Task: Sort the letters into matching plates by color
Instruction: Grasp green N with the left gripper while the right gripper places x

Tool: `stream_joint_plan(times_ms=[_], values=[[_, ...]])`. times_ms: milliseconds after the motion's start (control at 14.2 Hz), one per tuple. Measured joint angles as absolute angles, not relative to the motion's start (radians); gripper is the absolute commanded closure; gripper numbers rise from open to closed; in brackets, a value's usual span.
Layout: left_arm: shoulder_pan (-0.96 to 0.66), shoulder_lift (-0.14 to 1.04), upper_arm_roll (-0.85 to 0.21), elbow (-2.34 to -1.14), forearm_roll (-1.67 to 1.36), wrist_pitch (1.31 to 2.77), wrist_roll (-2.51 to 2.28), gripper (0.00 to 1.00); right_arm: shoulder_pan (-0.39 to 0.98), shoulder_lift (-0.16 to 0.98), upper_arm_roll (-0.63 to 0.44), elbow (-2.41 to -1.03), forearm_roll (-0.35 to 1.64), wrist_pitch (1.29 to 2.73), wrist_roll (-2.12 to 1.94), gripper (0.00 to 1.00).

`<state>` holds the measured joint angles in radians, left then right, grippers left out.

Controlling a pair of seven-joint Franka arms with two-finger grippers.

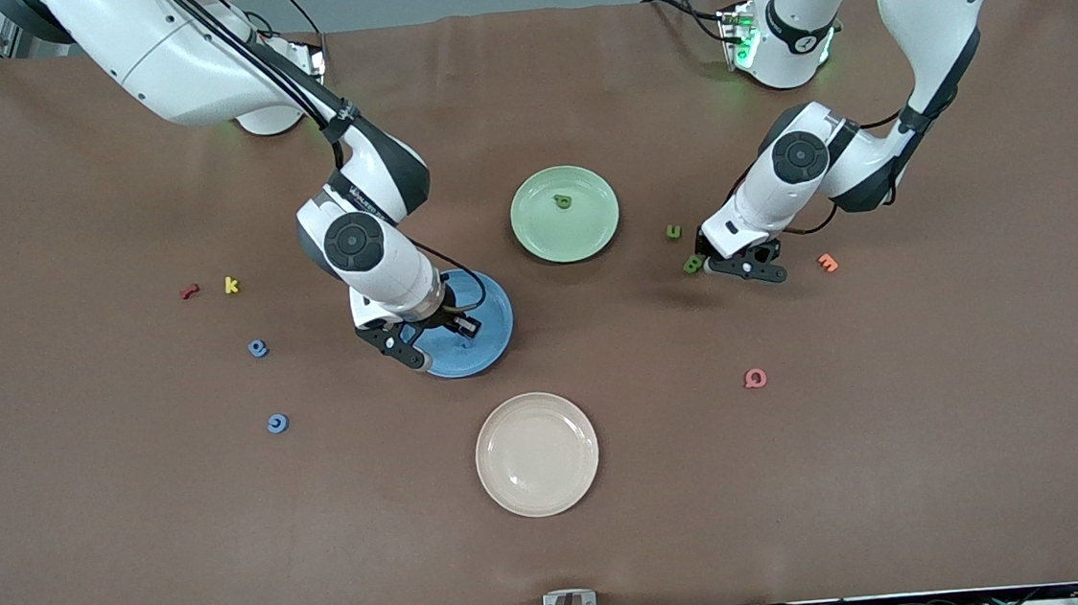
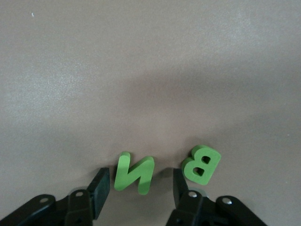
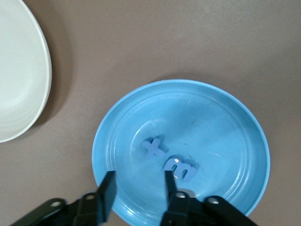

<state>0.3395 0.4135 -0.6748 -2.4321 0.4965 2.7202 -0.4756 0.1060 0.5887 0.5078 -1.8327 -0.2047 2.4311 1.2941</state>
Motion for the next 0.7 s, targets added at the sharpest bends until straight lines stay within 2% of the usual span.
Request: stream_joint_plan(times_ms=[352, 493, 704], values=[[0.367, 0.421, -0.674, -2.427, 0.547, 2.723, -0.476, 0.68, 0.058, 0.583, 0.499, -1.829, -0.213, 2.385, 1.191, 0.00], [0.374, 0.422, -0.674, -2.425, 0.551, 2.725, -0.476, 0.75, -0.012, 0.573, 0.497, -1.830, -0.216, 2.336, 1.026, 0.00], [0.374, 0.422, -0.674, -2.423, 0.551, 2.725, -0.481, 0.79, -0.132, 0.549, 0.495, -1.858, -0.223, 2.322, 0.771, 0.00]])
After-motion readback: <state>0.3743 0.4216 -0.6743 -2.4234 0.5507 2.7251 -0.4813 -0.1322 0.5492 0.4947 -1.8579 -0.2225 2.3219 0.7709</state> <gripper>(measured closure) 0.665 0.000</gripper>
